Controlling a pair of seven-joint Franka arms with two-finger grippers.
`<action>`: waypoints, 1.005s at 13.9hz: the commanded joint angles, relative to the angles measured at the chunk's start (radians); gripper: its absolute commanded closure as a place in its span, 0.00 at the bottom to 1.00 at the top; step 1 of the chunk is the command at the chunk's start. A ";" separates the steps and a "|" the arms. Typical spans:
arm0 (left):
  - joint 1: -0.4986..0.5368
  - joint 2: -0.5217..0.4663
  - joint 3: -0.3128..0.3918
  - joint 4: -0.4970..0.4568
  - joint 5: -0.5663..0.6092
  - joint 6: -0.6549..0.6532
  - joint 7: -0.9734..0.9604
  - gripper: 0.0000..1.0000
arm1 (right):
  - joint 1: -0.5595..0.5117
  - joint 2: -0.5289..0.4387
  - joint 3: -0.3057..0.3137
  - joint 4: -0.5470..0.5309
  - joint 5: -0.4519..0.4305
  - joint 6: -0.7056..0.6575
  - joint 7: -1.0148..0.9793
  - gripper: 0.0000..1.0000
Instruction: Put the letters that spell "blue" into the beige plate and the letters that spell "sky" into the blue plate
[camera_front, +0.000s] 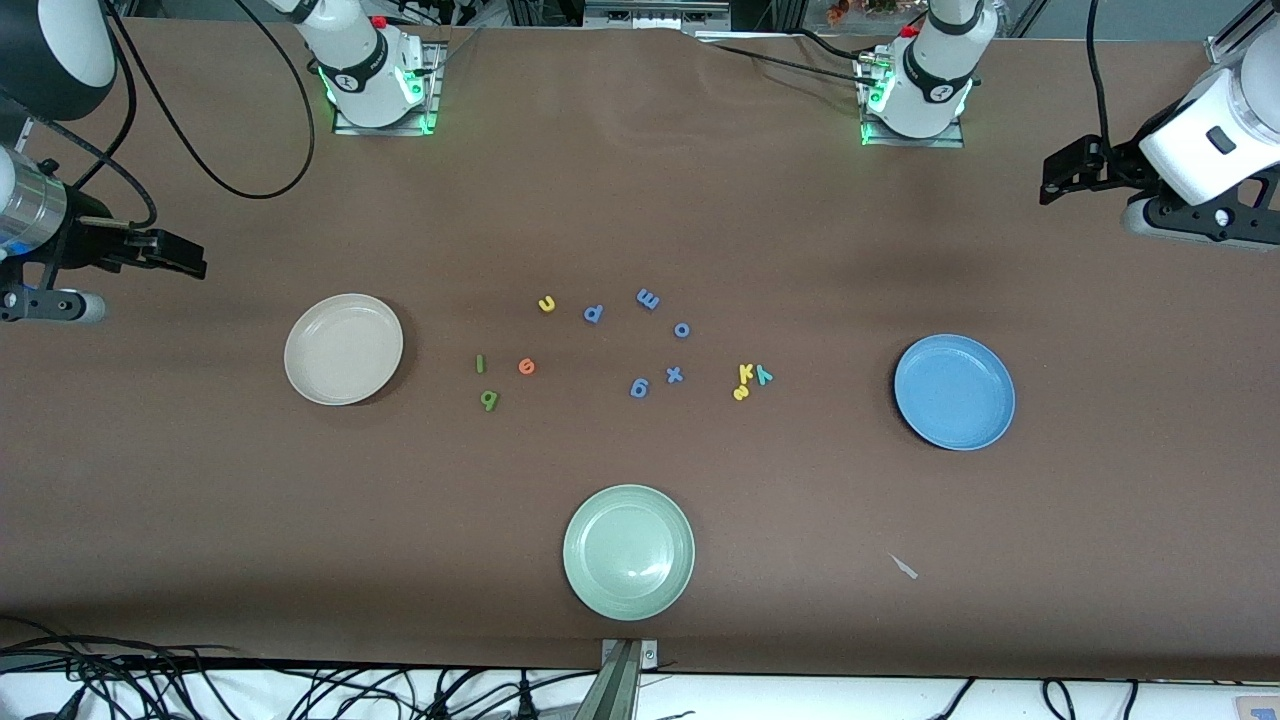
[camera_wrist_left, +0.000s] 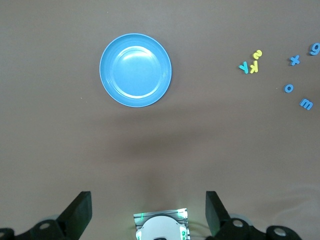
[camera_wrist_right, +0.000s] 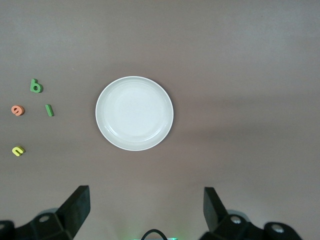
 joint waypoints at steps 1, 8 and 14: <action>-0.001 0.008 -0.004 0.026 0.030 -0.016 -0.009 0.00 | -0.004 -0.007 0.009 -0.003 -0.003 -0.003 -0.016 0.00; -0.002 0.009 -0.009 0.026 0.036 -0.023 -0.065 0.00 | -0.003 -0.005 0.009 -0.003 -0.003 -0.005 -0.015 0.00; -0.005 0.008 -0.008 0.024 0.035 -0.024 -0.131 0.00 | 0.008 -0.010 0.012 -0.008 -0.003 -0.035 -0.006 0.00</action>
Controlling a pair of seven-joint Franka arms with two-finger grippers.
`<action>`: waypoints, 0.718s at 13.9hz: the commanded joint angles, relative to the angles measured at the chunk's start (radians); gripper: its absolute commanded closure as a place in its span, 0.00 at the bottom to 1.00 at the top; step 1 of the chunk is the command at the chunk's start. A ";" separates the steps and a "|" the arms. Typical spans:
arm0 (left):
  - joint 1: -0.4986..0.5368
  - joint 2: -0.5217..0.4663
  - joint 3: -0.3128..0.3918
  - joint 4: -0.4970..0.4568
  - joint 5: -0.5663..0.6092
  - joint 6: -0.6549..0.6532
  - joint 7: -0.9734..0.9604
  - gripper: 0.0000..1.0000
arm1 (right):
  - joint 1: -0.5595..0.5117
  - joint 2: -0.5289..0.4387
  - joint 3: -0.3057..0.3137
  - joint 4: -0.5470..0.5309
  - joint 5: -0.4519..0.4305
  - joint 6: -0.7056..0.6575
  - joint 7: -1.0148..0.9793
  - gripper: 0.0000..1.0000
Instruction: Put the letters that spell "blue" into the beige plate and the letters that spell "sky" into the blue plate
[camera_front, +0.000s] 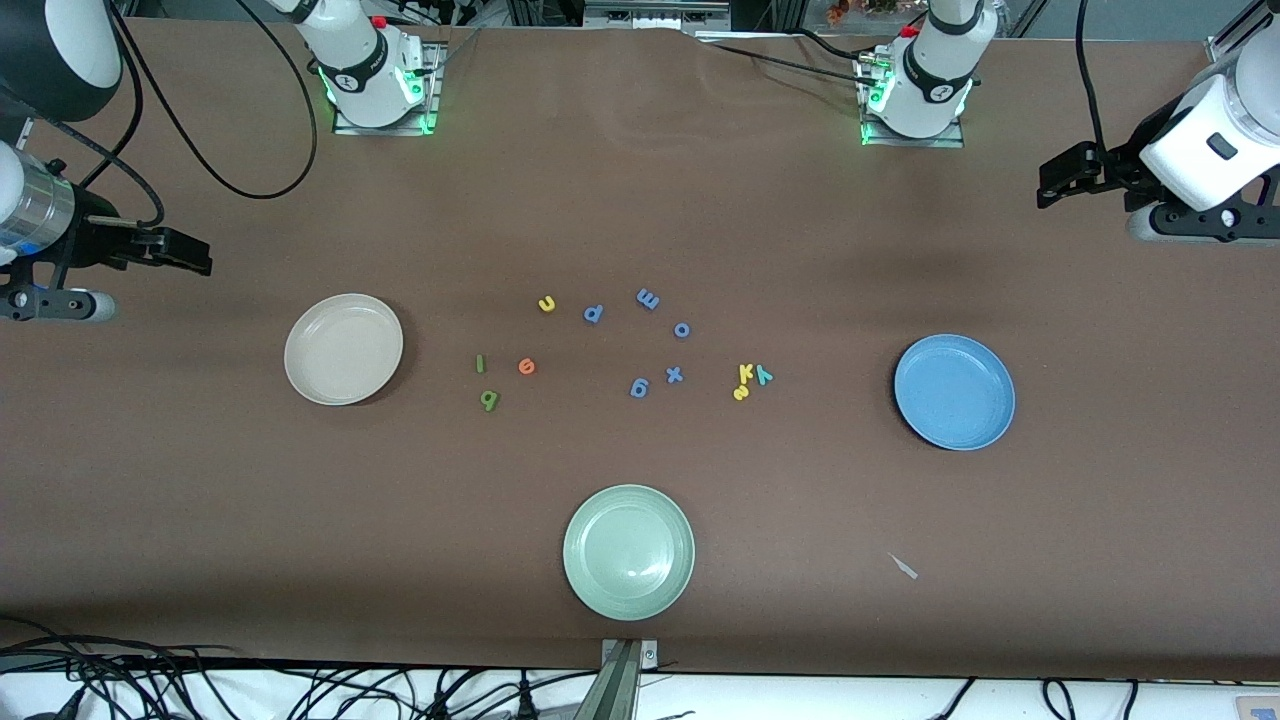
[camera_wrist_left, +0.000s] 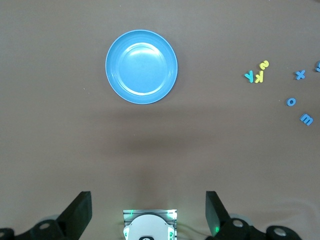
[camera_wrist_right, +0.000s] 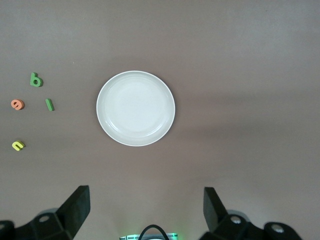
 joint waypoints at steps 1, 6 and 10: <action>-0.005 0.009 -0.003 0.024 0.035 -0.020 -0.013 0.00 | 0.009 -0.010 0.004 -0.006 -0.003 -0.014 -0.003 0.00; 0.002 0.009 0.000 0.024 0.035 -0.019 -0.005 0.00 | 0.012 -0.010 0.004 -0.009 -0.004 -0.016 -0.001 0.00; 0.000 0.028 0.000 0.024 0.035 -0.019 -0.008 0.00 | 0.014 -0.010 0.003 -0.006 -0.004 -0.004 0.000 0.00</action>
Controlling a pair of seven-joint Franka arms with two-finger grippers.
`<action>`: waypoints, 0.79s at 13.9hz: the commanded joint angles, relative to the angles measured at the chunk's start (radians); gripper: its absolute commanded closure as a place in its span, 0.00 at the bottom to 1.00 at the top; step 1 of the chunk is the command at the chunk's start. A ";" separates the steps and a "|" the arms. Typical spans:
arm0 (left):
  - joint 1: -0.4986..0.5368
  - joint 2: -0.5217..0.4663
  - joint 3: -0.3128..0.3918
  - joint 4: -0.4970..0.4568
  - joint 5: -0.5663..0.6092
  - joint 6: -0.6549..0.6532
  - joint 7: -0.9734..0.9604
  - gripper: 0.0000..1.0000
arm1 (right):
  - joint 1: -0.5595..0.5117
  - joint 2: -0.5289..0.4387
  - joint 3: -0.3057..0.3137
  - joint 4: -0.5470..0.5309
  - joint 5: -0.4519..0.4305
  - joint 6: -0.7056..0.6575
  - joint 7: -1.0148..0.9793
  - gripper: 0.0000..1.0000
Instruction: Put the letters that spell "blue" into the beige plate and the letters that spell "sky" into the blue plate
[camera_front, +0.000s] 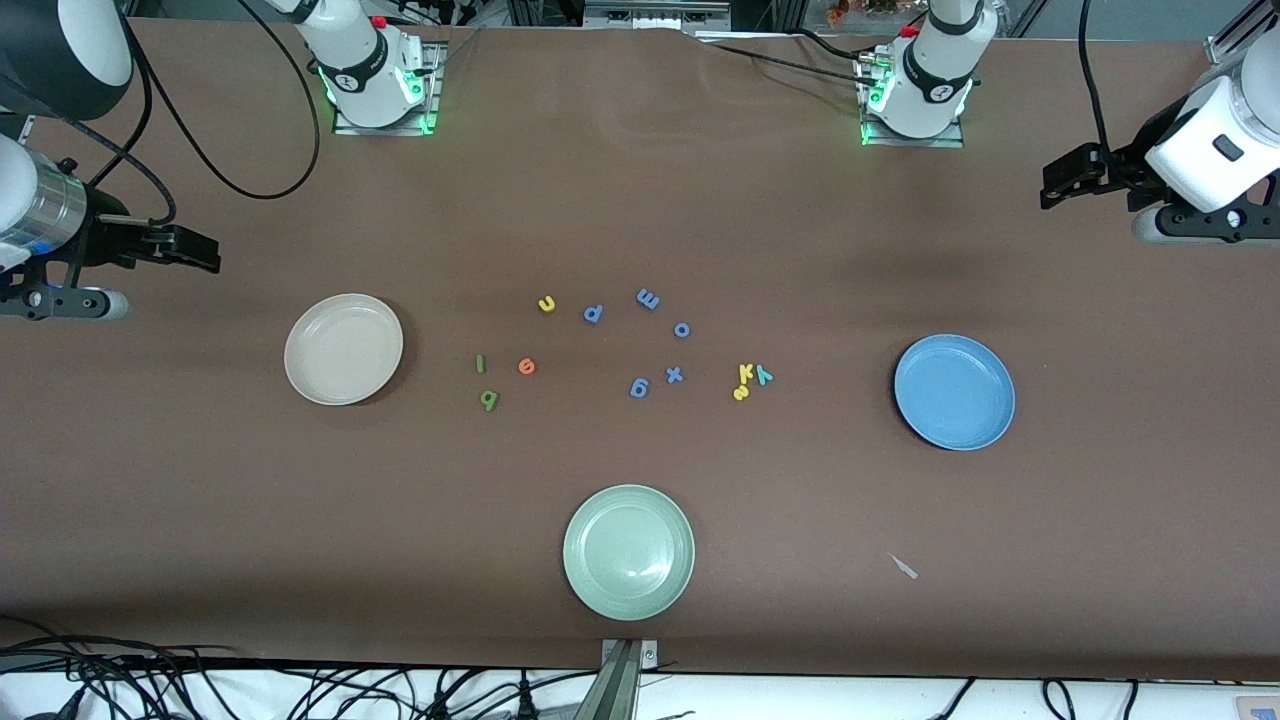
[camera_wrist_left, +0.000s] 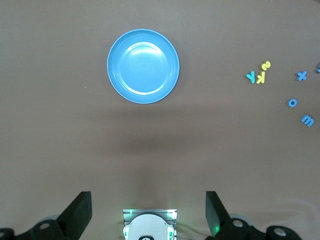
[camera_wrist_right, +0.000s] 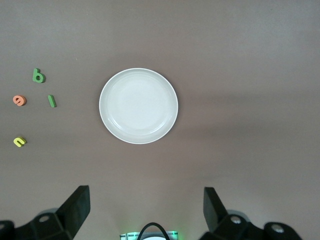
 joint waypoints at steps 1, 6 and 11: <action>-0.001 0.023 -0.004 0.024 0.035 -0.017 -0.005 0.00 | 0.004 -0.010 0.001 -0.004 -0.006 0.003 0.003 0.00; -0.001 0.023 -0.002 0.024 0.035 -0.017 -0.002 0.00 | 0.006 -0.009 0.003 -0.001 -0.004 0.023 0.003 0.00; 0.000 0.012 -0.004 0.017 0.024 -0.016 -0.001 0.00 | 0.006 -0.009 0.003 -0.001 -0.001 0.057 0.005 0.00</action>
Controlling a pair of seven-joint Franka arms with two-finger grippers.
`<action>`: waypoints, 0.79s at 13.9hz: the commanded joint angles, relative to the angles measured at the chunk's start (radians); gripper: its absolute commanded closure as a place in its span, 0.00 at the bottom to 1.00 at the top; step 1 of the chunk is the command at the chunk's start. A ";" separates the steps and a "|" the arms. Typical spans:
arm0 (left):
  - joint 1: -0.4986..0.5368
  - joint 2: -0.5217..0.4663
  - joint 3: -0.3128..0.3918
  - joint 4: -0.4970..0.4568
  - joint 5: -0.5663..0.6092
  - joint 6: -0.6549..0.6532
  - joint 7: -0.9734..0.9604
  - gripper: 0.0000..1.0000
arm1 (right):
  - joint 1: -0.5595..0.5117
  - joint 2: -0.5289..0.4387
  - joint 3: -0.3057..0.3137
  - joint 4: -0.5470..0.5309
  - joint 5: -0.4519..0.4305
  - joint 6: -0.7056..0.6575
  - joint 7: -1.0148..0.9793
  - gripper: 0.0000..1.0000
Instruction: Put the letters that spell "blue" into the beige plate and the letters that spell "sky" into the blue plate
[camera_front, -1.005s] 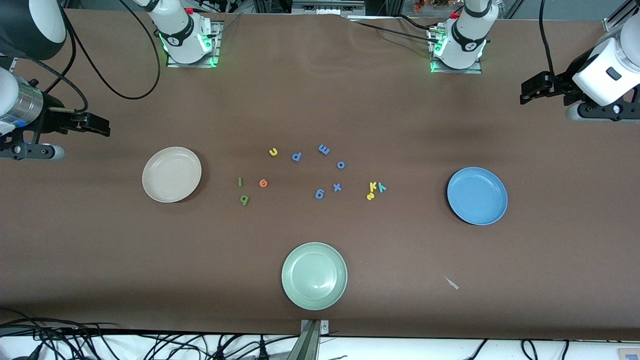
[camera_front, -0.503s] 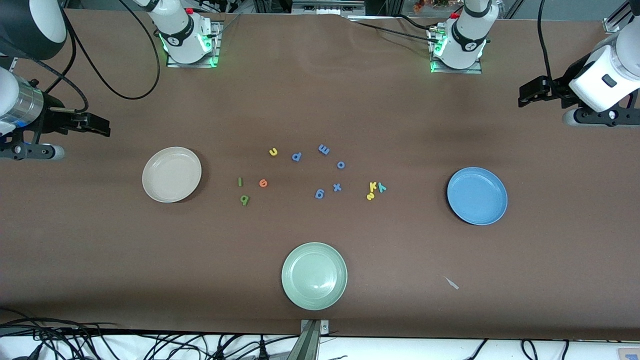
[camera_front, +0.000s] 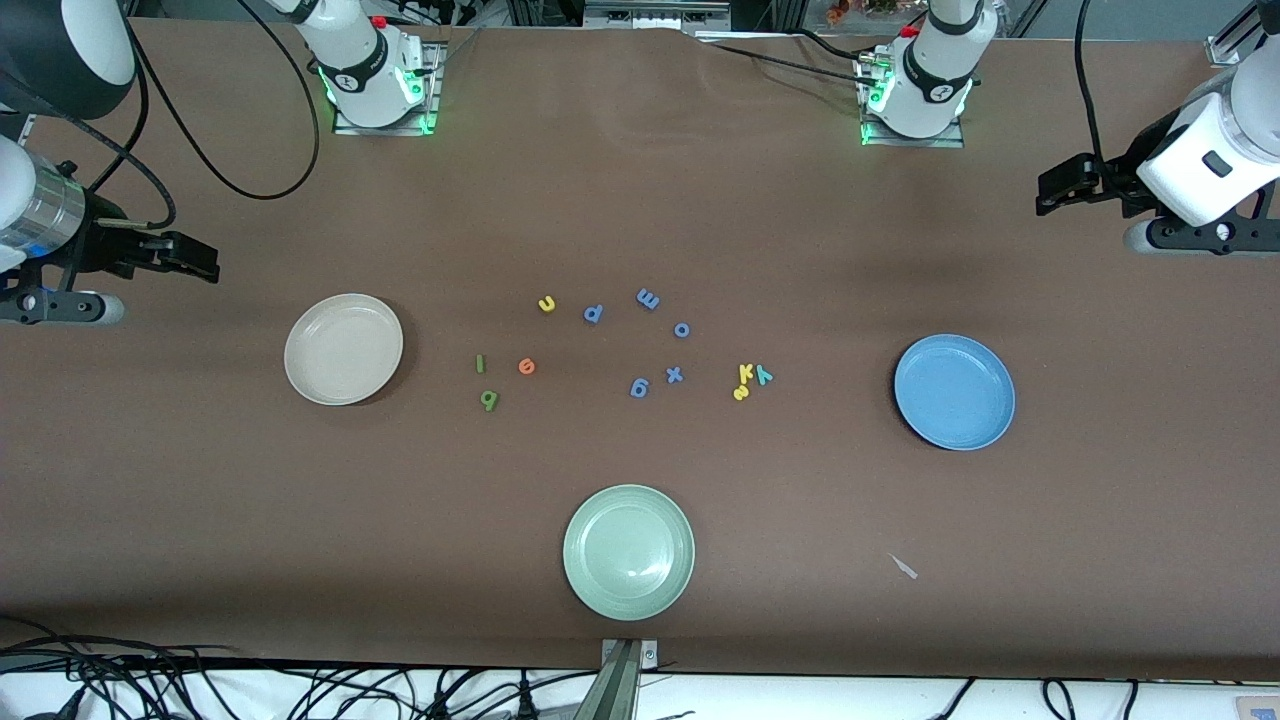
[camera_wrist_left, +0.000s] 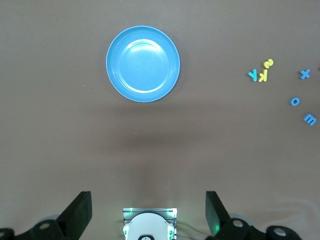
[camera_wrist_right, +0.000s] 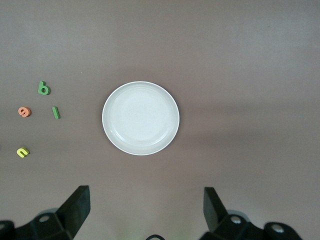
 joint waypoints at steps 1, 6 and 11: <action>0.000 -0.003 -0.006 0.013 0.024 -0.016 -0.001 0.00 | 0.003 -0.009 0.004 -0.001 -0.001 0.010 0.004 0.00; 0.002 -0.021 -0.006 -0.011 0.022 0.001 0.001 0.00 | 0.011 -0.009 0.004 -0.001 -0.001 0.021 0.003 0.00; 0.002 -0.079 -0.008 -0.086 0.016 0.050 0.002 0.00 | 0.015 -0.009 0.002 -0.001 0.022 0.018 0.003 0.00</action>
